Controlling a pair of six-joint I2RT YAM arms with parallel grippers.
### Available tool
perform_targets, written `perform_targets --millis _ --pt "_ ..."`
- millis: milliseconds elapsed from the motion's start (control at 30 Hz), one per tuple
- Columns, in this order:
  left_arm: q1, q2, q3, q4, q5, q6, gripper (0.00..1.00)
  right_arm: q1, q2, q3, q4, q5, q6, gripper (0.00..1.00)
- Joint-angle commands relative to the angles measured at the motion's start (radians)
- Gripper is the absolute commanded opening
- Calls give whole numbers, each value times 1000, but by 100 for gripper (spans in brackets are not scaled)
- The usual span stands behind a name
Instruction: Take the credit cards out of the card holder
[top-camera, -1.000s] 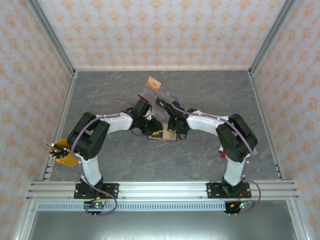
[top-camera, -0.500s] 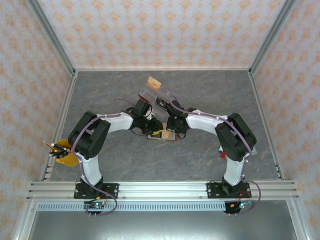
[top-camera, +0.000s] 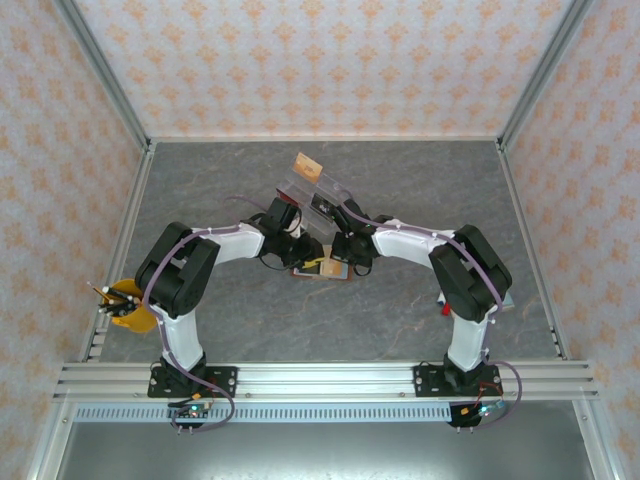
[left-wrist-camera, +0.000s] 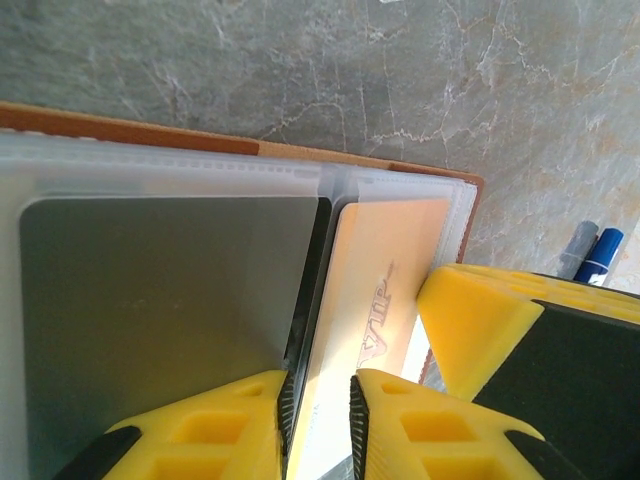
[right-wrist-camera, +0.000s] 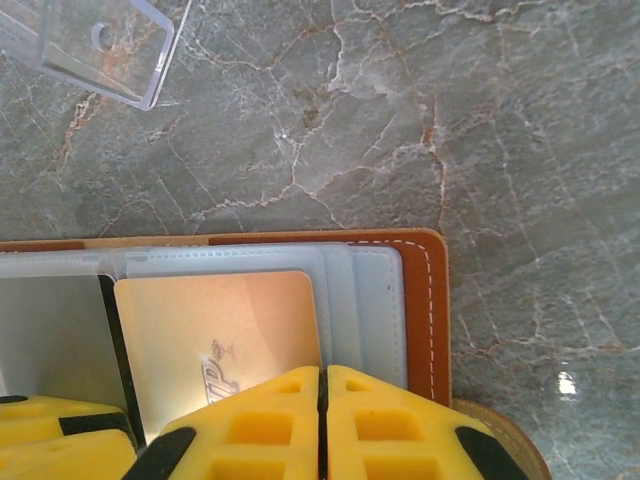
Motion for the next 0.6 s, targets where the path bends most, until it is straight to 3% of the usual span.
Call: perform_targets --millis 0,167,567 --pt "4 -20 9 -121 -124 39 26 8 34 8 -53 59 0 9" --pt "5 -64 16 -170 -176 66 26 8 40 15 -79 83 -2 9" --pt "-3 -58 -3 15 34 -5 22 8 41 4 -65 73 0 9"
